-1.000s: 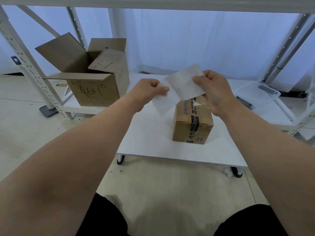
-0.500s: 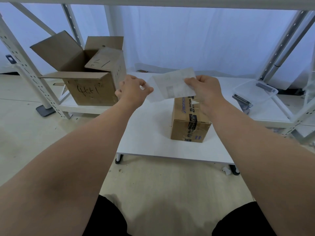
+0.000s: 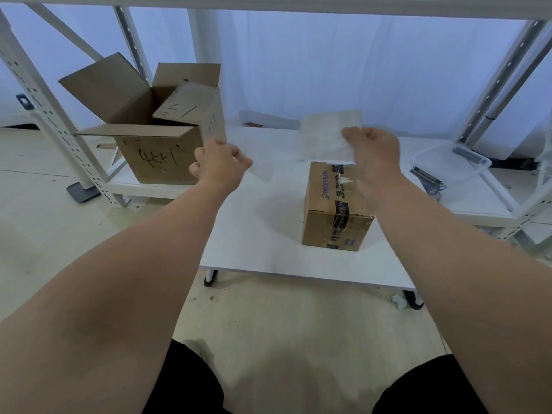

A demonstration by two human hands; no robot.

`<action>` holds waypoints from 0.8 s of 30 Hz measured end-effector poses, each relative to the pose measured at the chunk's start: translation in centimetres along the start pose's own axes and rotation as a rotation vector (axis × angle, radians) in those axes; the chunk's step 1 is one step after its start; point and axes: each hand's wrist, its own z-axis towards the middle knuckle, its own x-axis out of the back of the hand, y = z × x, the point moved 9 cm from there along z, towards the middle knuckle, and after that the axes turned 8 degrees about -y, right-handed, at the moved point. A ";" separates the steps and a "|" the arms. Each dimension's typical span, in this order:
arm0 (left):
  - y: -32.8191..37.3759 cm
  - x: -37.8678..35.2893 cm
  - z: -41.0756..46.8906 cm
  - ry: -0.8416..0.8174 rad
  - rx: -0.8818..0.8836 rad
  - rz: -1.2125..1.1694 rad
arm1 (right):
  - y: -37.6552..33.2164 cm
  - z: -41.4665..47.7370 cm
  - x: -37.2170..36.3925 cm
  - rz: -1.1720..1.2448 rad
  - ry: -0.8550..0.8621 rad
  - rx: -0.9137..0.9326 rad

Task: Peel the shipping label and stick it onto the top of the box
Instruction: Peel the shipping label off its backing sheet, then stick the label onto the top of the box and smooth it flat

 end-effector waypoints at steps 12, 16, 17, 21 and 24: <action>3.5 -2.1 -1.1 -0.011 -0.347 0.228 | 2.2 0.7 0.1 0.060 -0.138 -0.144; 4.8 -5.7 -1.7 0.008 -0.564 0.625 | 3.0 1.2 -0.7 -0.049 -0.196 -0.160; 4.9 -6.9 -1.8 -0.011 -0.611 0.737 | 3.2 1.3 -0.6 -0.069 -0.199 -0.158; 4.0 -11.5 -1.9 -0.125 -0.698 0.886 | 4.1 2.4 -0.1 -0.118 -0.181 -0.160; 2.6 -14.0 -1.7 -0.211 -0.675 0.918 | 5.2 3.2 -0.2 -0.057 -0.163 -0.187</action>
